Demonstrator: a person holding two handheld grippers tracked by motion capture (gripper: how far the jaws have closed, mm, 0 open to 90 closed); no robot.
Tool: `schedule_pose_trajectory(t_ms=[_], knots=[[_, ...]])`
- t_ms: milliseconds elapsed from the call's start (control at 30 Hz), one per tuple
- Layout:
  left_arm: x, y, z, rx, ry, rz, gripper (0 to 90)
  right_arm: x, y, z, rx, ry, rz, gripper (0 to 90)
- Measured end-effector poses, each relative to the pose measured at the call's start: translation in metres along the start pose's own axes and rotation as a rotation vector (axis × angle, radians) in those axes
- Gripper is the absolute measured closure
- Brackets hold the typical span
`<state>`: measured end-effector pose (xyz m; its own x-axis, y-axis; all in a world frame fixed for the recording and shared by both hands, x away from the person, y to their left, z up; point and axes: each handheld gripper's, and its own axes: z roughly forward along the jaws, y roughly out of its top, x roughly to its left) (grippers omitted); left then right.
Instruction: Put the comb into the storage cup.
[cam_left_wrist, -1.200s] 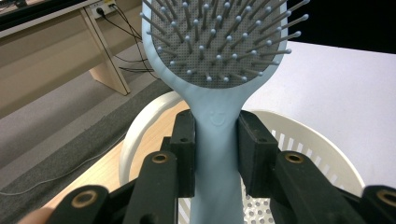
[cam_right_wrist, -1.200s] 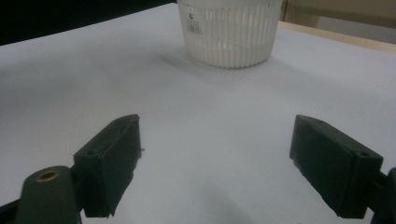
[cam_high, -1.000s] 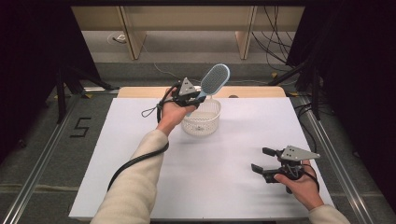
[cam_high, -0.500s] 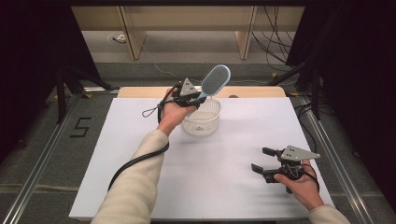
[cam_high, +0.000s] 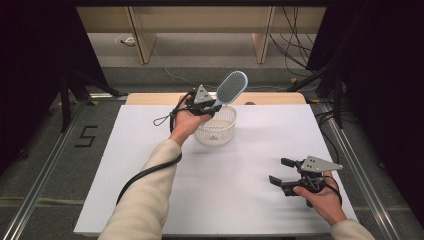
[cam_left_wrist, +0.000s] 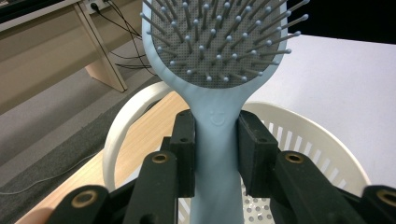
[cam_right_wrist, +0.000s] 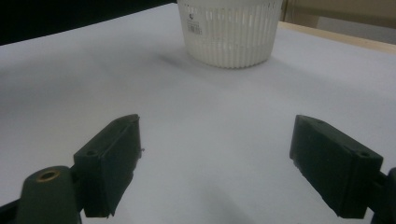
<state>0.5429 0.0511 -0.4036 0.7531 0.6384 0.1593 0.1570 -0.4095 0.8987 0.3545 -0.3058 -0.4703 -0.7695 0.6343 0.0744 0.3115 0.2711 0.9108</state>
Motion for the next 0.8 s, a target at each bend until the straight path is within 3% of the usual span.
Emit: schedule_pose_trajectory(t_ms=[800], knots=[[-0.0013,-0.0026,0.0043,0.009,-0.008,-0.002,69.8,0.0001,0.0,0.0,-0.001,0.001,0.0,17.3]])
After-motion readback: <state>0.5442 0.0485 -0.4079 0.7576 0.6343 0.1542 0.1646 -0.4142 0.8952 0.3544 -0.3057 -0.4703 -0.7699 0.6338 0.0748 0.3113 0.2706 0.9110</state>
